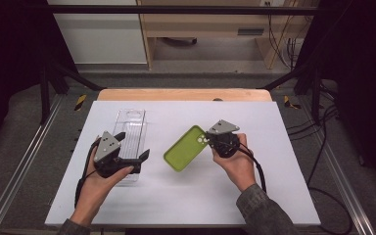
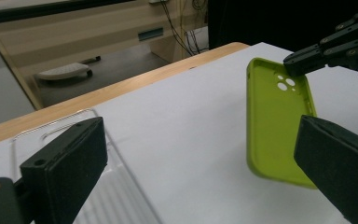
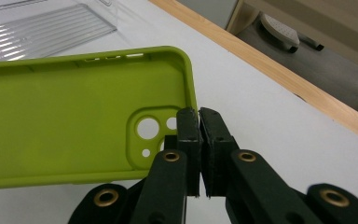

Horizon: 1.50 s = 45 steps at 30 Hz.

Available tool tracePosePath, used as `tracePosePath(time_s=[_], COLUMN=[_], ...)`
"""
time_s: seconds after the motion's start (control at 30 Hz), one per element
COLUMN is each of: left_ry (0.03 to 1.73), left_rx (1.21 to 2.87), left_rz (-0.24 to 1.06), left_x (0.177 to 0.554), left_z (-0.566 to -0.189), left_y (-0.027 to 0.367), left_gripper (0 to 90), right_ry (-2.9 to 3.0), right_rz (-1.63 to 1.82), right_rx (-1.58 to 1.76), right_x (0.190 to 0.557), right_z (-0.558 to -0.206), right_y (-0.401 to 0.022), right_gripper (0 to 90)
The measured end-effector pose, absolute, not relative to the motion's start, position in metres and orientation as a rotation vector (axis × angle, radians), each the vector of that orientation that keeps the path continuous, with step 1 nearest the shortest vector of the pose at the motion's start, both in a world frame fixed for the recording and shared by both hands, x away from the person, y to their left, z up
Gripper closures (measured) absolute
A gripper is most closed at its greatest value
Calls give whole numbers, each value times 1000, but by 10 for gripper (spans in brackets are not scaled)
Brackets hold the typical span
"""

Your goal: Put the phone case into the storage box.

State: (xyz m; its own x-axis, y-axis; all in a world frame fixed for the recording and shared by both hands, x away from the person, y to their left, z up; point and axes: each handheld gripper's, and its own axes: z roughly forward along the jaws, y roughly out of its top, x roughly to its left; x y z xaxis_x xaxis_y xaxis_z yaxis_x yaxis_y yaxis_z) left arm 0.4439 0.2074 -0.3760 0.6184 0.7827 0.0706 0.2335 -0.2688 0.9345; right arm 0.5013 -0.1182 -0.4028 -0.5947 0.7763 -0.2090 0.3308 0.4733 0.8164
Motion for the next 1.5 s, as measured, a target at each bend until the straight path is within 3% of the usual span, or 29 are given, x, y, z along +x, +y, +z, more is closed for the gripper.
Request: tracePosePath(time_s=[1.5], left_ry=[731], left_rx=[1987], left_rz=[569], left_x=[473], left_z=[-364], left_y=[139], left_gripper=[28], right_ry=[2024], right_rz=[1052], right_rx=[836], right_x=[479], right_z=[-396], right_y=[-116], right_gripper=[876])
